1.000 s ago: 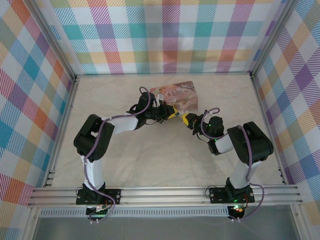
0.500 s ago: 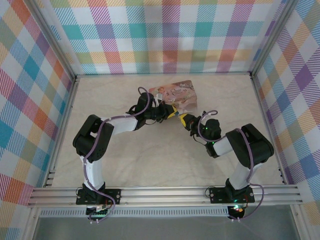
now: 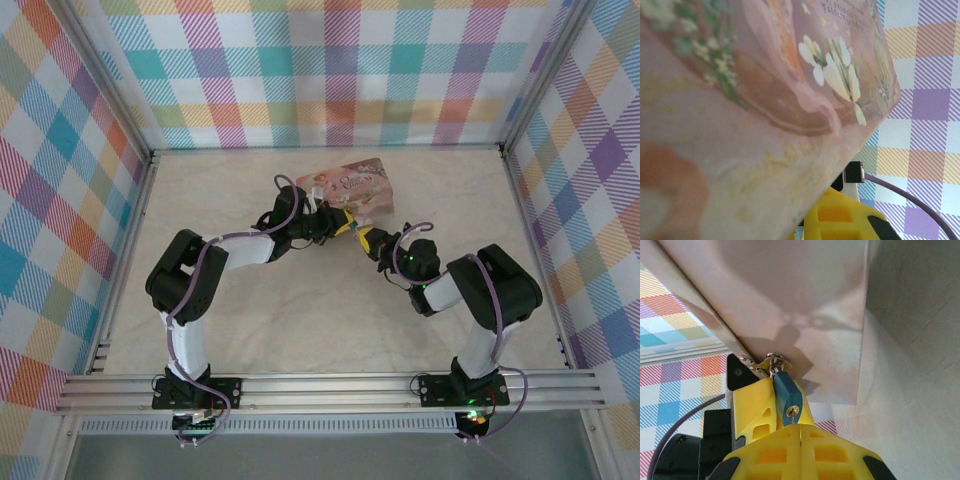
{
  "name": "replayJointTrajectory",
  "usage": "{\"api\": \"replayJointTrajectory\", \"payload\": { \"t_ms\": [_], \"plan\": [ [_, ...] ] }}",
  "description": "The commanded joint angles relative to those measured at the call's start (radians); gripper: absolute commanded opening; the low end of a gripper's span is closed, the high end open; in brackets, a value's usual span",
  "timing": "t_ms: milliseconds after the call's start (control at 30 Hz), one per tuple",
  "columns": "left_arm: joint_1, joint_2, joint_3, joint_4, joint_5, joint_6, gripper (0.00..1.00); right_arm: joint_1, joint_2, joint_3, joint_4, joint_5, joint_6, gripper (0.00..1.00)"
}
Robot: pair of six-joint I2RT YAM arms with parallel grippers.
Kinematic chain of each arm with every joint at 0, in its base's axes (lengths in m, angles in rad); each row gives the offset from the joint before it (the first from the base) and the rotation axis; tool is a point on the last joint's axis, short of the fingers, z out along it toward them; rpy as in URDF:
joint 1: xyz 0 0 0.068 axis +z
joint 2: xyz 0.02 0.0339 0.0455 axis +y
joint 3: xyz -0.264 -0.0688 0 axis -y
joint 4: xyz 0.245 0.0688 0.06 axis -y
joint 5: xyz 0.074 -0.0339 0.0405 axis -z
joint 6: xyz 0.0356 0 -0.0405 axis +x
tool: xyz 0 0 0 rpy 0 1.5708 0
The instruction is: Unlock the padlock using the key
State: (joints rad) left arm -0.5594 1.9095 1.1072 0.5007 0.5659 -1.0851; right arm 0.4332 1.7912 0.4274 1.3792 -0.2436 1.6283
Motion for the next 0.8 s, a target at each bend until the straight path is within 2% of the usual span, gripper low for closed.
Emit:
{"api": "replayJointTrajectory", "payload": {
  "t_ms": [0,333,567,667,767],
  "plan": [
    [-0.030,-0.056,-0.004,0.101,0.144,-0.033,0.04,0.018,0.048,0.055,0.027,-0.017,0.069,0.00],
    [-0.035,-0.057,-0.014,0.116,0.184,-0.028,0.03,0.005,0.073,0.108,0.027,-0.041,0.113,0.00],
    [-0.043,-0.055,0.000,0.114,0.206,-0.023,0.02,0.001,0.033,0.073,0.026,0.026,0.007,0.00],
    [-0.043,-0.055,-0.003,0.117,0.208,-0.021,0.02,-0.008,0.081,0.109,0.029,-0.045,0.103,0.00],
    [-0.043,-0.058,-0.003,0.119,0.206,-0.022,0.02,0.003,0.087,0.135,0.029,-0.059,0.159,0.00]
  ]
}}
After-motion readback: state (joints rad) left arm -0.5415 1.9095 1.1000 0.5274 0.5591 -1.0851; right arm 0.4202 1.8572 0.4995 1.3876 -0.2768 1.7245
